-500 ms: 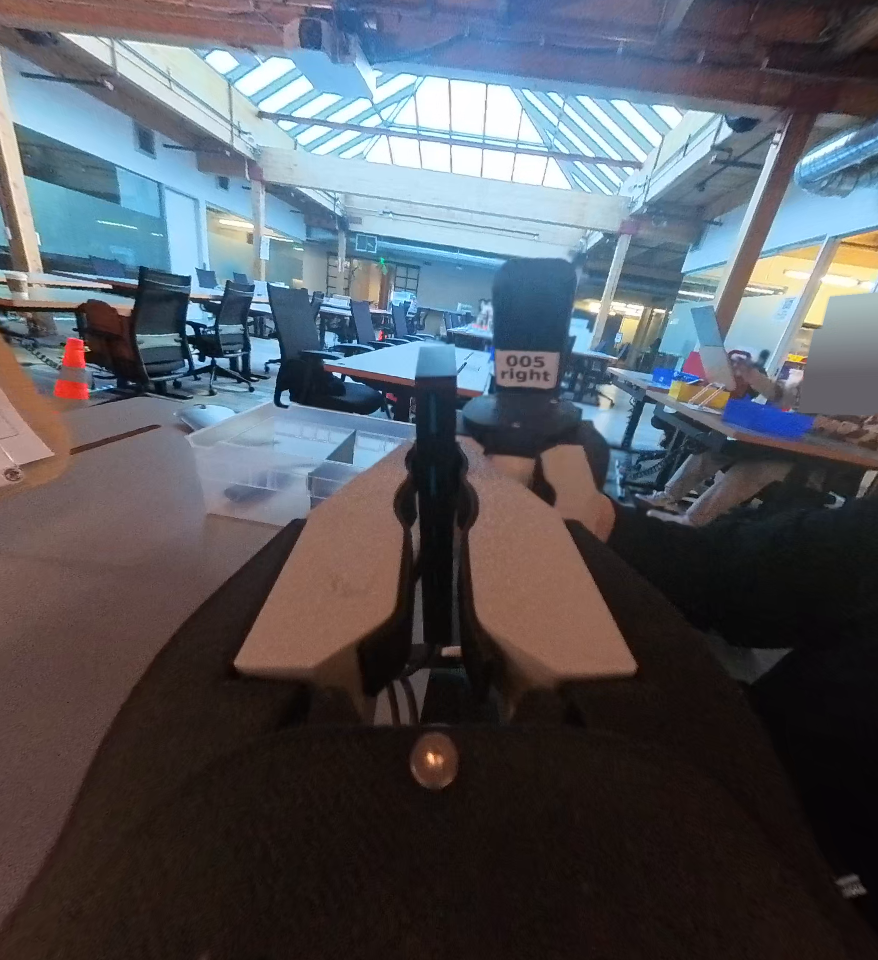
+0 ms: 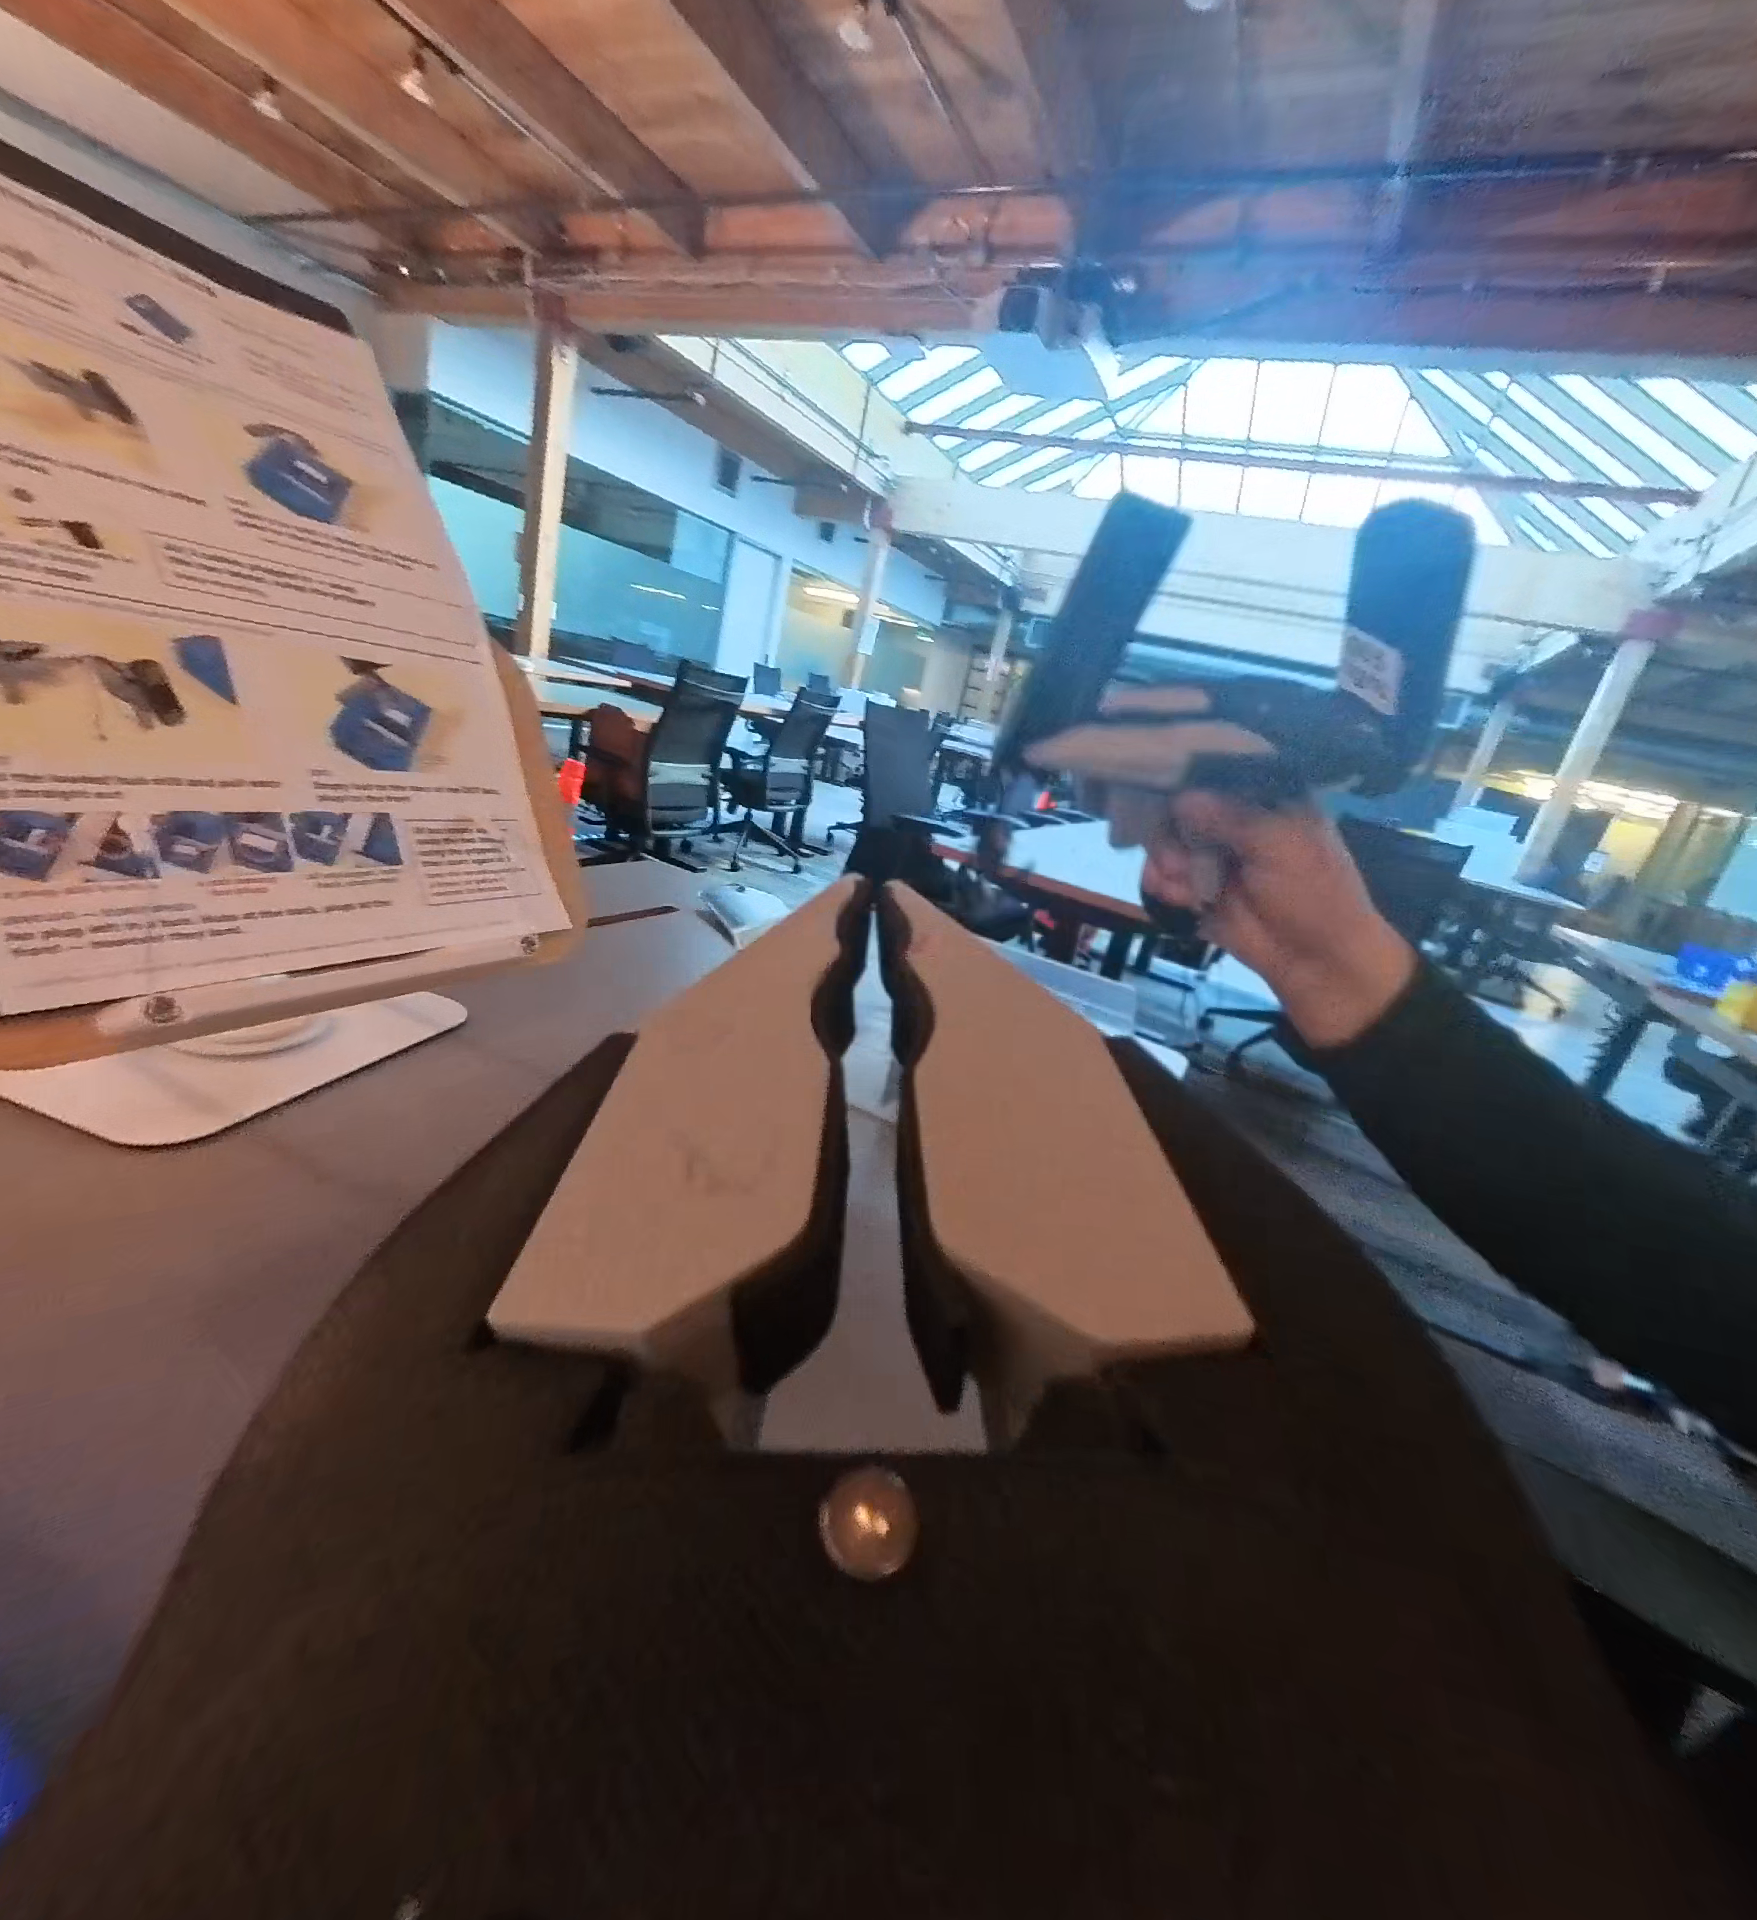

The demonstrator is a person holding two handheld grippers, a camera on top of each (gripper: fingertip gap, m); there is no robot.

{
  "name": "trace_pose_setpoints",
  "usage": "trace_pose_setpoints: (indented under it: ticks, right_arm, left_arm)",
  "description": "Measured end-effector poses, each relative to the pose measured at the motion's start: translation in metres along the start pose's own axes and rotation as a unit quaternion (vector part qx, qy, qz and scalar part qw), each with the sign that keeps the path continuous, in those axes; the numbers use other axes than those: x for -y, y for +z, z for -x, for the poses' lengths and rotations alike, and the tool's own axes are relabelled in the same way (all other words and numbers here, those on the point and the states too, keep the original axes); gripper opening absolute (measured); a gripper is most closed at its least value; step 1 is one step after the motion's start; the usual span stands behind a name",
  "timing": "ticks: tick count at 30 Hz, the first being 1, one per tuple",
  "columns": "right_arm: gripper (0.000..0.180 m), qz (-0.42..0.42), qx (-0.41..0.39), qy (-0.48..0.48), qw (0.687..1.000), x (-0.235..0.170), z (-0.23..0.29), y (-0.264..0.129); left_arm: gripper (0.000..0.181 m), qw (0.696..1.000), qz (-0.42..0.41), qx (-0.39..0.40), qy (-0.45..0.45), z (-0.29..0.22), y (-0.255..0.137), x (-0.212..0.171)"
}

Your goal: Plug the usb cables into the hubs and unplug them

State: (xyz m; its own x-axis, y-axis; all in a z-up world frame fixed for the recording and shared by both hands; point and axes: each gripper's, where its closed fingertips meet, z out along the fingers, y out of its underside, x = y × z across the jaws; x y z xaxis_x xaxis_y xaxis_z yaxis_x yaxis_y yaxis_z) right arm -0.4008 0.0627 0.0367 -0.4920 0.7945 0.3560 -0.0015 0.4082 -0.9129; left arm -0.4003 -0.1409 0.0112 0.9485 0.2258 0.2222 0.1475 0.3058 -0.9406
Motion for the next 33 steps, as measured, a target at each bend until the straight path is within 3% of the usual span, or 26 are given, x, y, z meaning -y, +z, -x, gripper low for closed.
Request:
trace_pose_setpoints:
  ticks: [3,5,9,11,13,18,21,25,28,33]
  right_arm:
    - [0.007,0.035,-0.105,-0.002,0.994,-0.016,-0.102,-0.016]
    - [0.008,0.061,-0.116,0.036,0.991,-0.045,-0.143,-0.017]
    - [0.007,0.157,-0.1,0.105,0.977,-0.145,-0.177,-0.004]
    - [0.023,0.248,-0.12,0.138,0.951,-0.209,-0.188,-0.004]
    - [0.023,0.303,-0.151,0.162,0.927,-0.248,-0.198,-0.013]
    - [0.035,0.252,-0.121,0.221,0.934,-0.226,-0.185,-0.021]
    - [0.041,0.187,-0.055,0.228,0.954,-0.185,-0.146,-0.029]
    - [0.064,0.122,0.002,0.201,0.972,-0.152,-0.081,-0.052]
    - [0.092,0.093,0.023,0.172,0.98,-0.151,-0.038,-0.069]
    - [0.104,0.116,-0.013,0.164,0.98,-0.186,-0.005,-0.078]
  left_arm:
    - [0.001,0.999,0.018,-0.033,-0.005,-0.015,0.006,-0.006]
    - [0.024,0.999,0.037,-0.026,0.009,-0.019,0.014,-0.015]
    - [0.028,0.995,0.082,-0.027,0.041,-0.024,0.025,-0.036]
    - [0.03,0.994,0.098,-0.026,0.048,-0.023,0.028,-0.044]
    - [0.03,0.992,0.113,-0.02,0.051,-0.02,0.028,-0.05]
    - [0.035,0.989,0.139,0.0,0.052,-0.005,0.02,-0.055]
    - [0.039,0.985,0.149,0.042,0.076,0.015,0.011,-0.052]
    - [0.061,0.971,0.189,0.118,0.085,0.053,-0.02,-0.052]
    - [0.072,0.958,0.204,0.182,0.084,0.077,-0.05,-0.047]
    - [0.086,0.915,0.286,0.254,0.129,0.09,-0.087,-0.067]
